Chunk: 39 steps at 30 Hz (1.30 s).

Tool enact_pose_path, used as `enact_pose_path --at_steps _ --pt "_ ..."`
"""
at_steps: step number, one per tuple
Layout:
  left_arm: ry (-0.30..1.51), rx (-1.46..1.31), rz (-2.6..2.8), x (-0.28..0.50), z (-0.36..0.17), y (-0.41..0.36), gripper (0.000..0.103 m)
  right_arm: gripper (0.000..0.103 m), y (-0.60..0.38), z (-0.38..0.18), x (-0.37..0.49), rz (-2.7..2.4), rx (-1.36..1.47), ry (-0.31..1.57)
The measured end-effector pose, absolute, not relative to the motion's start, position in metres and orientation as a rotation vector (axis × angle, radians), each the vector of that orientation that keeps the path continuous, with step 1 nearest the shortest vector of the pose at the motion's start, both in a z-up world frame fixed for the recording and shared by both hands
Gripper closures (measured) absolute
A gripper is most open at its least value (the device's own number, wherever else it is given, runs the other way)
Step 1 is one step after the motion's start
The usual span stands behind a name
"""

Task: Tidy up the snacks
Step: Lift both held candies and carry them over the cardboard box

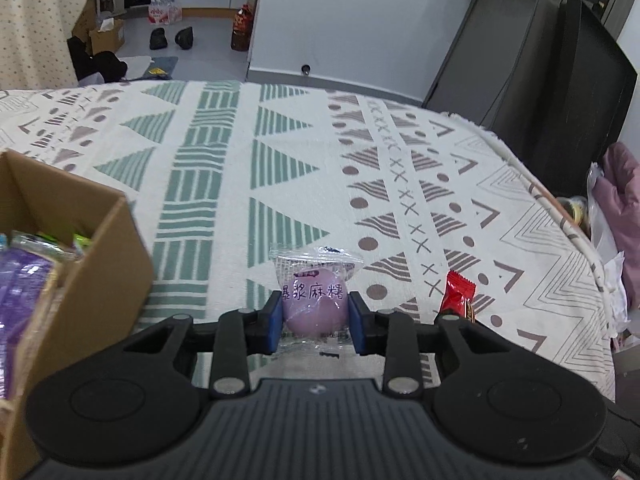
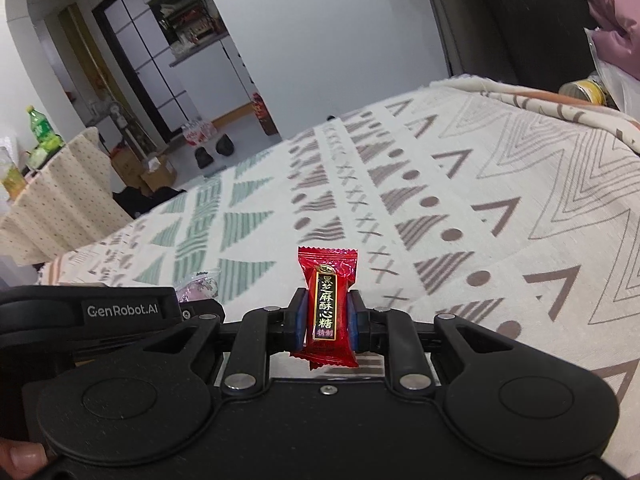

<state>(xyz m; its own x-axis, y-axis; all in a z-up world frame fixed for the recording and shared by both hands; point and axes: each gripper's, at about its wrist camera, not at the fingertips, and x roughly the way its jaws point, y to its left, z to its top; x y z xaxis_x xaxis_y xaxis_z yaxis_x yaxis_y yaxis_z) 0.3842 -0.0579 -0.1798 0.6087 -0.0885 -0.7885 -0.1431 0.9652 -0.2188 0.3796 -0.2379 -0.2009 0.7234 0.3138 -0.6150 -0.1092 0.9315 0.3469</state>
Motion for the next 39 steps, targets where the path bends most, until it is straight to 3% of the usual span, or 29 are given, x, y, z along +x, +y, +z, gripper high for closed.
enact_pose_path --at_steps 39 --pt "0.766 -0.364 0.147 0.306 -0.101 0.062 0.071 0.083 -0.135 -0.146 0.340 0.445 0.288 0.630"
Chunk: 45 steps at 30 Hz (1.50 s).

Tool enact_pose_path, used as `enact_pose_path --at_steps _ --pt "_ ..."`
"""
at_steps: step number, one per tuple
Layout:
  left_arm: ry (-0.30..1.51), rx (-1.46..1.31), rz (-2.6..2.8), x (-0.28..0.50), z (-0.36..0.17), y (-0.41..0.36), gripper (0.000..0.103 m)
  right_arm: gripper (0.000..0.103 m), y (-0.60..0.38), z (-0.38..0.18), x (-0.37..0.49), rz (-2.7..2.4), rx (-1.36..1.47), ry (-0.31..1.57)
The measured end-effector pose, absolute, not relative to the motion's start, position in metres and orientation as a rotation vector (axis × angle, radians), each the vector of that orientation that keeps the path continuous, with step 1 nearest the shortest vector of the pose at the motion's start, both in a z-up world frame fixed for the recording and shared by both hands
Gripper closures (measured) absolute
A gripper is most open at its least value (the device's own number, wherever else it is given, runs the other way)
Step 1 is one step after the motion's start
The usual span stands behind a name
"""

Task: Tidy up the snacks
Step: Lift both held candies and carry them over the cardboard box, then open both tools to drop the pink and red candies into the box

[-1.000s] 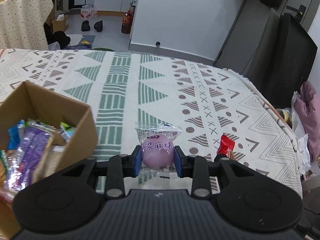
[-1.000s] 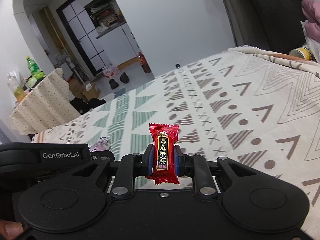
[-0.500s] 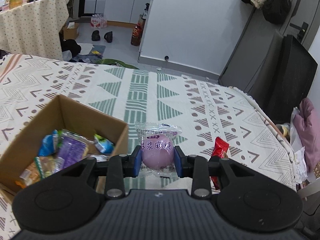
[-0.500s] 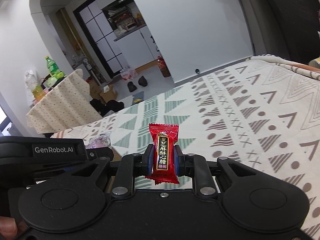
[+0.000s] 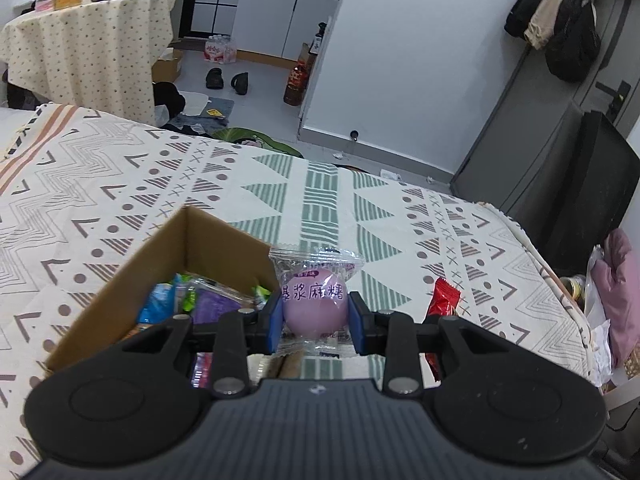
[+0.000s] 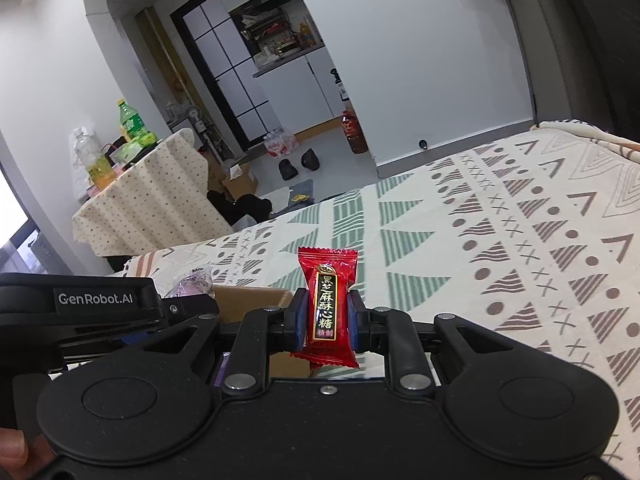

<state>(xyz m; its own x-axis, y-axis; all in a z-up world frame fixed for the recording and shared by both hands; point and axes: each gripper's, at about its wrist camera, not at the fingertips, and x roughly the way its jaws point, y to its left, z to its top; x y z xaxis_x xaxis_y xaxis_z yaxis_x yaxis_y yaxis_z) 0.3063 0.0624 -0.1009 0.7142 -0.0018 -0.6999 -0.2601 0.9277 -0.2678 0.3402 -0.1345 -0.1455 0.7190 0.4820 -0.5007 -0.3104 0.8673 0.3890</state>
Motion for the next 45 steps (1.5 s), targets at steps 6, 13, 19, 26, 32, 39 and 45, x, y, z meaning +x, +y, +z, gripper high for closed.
enact_pose_path --at_steps 6,13,19,26,32,39,45 --pt "0.751 -0.392 0.168 0.292 -0.096 0.092 0.071 0.083 -0.113 -0.139 0.332 0.468 0.275 0.628" --pt "0.750 -0.433 0.195 0.276 -0.094 0.136 0.071 0.083 -0.077 -0.137 0.326 0.499 0.232 0.650" --pt "0.747 -0.462 0.206 0.266 -0.096 0.167 0.071 0.083 -0.056 -0.138 0.322 0.515 0.199 0.675" --pt "0.754 -0.488 0.201 0.257 -0.100 0.184 0.071 0.059 -0.046 -0.137 0.312 0.544 0.196 0.706" --pt "0.770 -0.488 0.167 0.252 -0.100 0.178 0.071 0.059 -0.053 -0.133 0.314 0.506 0.214 0.694" --pt "0.793 -0.484 0.133 0.250 -0.097 0.163 0.069 0.058 -0.062 -0.133 0.310 0.502 0.241 0.698" --pt "0.790 -0.458 0.191 0.246 -0.088 0.158 0.052 0.053 -0.078 -0.127 0.306 0.495 0.270 0.685"
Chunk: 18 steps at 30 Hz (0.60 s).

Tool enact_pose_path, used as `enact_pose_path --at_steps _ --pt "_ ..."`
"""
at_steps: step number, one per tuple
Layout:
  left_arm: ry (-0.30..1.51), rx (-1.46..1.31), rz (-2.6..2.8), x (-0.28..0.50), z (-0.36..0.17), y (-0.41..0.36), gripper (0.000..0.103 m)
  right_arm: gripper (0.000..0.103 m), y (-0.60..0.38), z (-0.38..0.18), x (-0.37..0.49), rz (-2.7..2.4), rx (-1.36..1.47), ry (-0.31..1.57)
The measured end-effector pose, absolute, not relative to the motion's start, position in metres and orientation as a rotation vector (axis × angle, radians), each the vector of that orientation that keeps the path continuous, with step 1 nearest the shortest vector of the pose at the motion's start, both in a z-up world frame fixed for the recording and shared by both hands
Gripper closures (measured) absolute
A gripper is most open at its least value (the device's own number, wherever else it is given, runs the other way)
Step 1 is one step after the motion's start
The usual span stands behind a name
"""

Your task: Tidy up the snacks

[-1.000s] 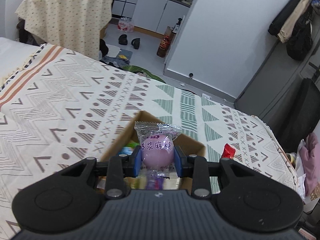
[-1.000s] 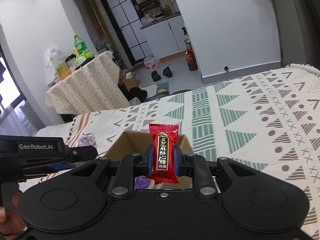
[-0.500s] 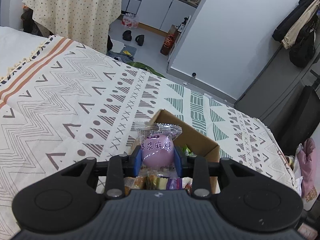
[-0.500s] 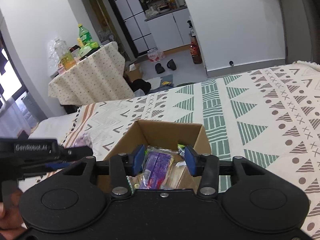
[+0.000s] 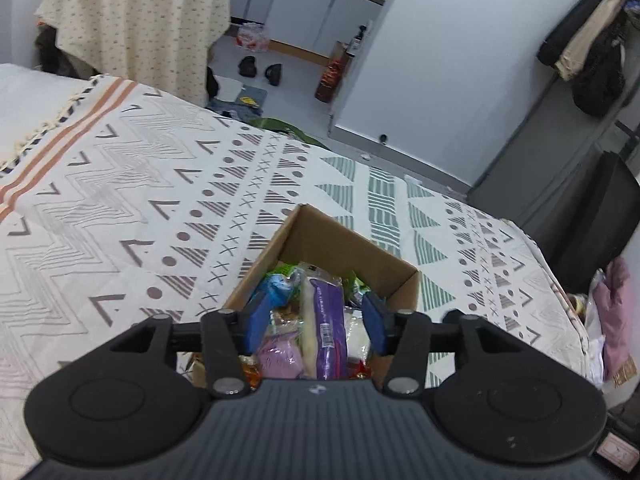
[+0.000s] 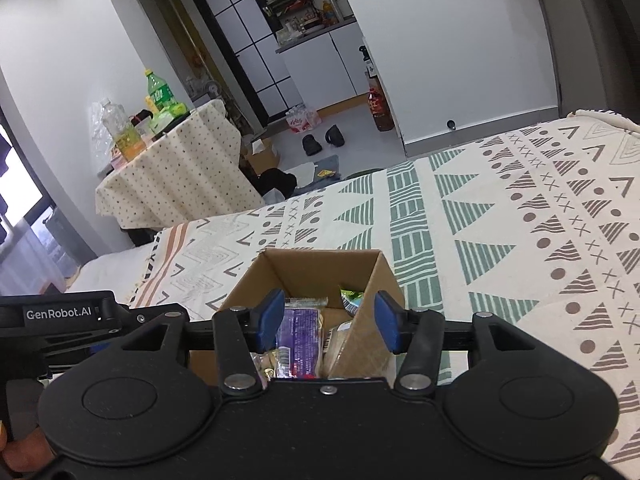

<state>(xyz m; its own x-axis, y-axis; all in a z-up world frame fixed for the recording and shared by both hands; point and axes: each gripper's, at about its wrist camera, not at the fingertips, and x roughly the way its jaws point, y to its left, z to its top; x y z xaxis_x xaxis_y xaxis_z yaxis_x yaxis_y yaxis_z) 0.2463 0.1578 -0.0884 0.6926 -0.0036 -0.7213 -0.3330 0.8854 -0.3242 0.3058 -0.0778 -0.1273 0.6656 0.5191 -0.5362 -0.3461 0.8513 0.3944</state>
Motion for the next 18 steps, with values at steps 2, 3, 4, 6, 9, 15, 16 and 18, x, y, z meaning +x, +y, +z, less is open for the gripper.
enact_pose_path --at_steps 2,3,4,6,9,15,16,18 --pt "0.797 -0.456 0.204 0.245 -0.087 0.157 0.050 0.052 -0.082 -0.125 0.304 0.499 0.275 0.681" --pt "0.800 -0.454 0.210 0.243 -0.087 0.155 0.050 0.052 -0.085 -0.124 0.302 0.501 0.278 0.678" --pt "0.801 -0.450 0.216 0.241 -0.086 0.154 0.047 0.050 -0.087 -0.123 0.301 0.502 0.280 0.677" --pt "0.799 -0.441 0.225 0.237 -0.084 0.152 0.041 0.047 -0.093 -0.122 0.299 0.505 0.281 0.679" --pt "0.800 -0.422 0.246 0.232 -0.080 0.145 0.029 0.044 -0.101 -0.123 0.294 0.507 0.282 0.698" --pt "0.813 -0.406 0.255 0.219 -0.074 0.133 0.020 0.034 -0.116 -0.121 0.279 0.507 0.272 0.715" --pt "0.816 -0.401 0.256 0.217 -0.073 0.130 0.019 0.031 -0.119 -0.118 0.276 0.508 0.272 0.711" --pt "0.826 -0.391 0.254 0.212 -0.070 0.125 0.019 0.025 -0.127 -0.111 0.272 0.508 0.277 0.704"
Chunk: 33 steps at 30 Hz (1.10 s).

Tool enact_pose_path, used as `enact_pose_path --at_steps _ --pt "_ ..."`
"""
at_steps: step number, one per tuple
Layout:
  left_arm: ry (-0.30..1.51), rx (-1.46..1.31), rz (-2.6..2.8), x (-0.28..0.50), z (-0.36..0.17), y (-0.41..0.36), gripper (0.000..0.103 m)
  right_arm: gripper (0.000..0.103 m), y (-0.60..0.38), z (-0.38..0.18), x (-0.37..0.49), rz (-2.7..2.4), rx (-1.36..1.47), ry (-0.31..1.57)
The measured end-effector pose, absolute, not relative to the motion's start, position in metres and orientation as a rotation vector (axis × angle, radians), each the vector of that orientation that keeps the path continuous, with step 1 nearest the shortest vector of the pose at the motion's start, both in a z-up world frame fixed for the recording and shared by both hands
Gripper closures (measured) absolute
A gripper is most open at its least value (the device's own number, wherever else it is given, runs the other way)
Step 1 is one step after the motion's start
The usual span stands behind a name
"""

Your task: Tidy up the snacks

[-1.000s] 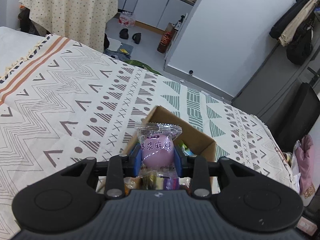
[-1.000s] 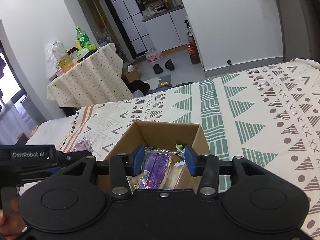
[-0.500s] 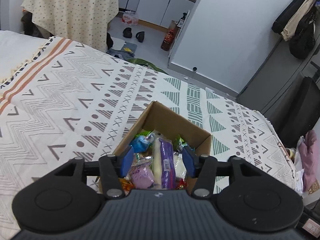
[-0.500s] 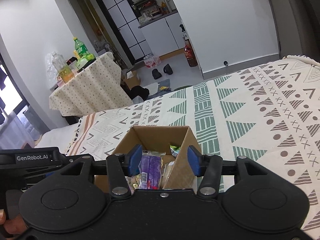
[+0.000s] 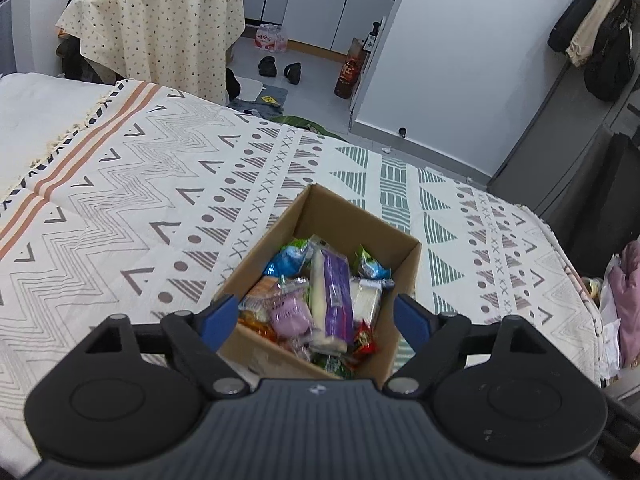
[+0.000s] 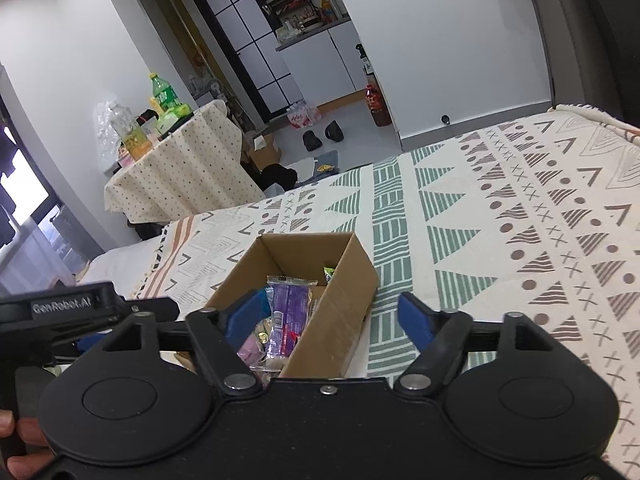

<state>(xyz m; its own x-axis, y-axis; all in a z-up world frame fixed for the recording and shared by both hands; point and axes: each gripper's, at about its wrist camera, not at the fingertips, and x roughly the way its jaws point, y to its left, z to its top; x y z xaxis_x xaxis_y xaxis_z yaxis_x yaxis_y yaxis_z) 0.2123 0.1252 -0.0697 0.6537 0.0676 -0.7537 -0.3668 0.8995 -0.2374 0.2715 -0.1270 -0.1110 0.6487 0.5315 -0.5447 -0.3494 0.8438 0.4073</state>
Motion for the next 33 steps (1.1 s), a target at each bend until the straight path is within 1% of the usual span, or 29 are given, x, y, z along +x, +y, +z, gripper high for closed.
enact_pose_path --at_steps 3,5,7,13,18,23,33 --pt "0.832 -0.375 0.243 0.202 -0.062 0.119 0.017 0.019 -0.139 -0.098 0.265 0.502 0.288 0.694" --pt "0.835 -0.366 0.244 0.195 -0.056 0.116 0.014 0.012 -0.147 -0.088 0.259 0.495 0.290 0.686" --pt "0.841 -0.358 0.245 0.187 -0.050 0.114 0.013 0.008 -0.153 -0.081 0.254 0.489 0.275 0.680" --pt "0.839 -0.338 0.229 0.164 -0.032 0.106 0.009 0.000 -0.166 -0.060 0.232 0.476 0.235 0.659" --pt "0.835 -0.302 0.190 0.146 -0.017 0.099 0.008 0.000 -0.174 -0.045 0.217 0.451 0.199 0.640" --pt "0.831 -0.265 0.177 0.127 -0.003 0.098 0.004 0.000 -0.183 -0.033 0.204 0.432 0.170 0.637" --pt "0.804 -0.230 0.158 0.084 0.023 0.104 0.003 0.000 -0.189 -0.010 0.172 0.439 0.116 0.634"
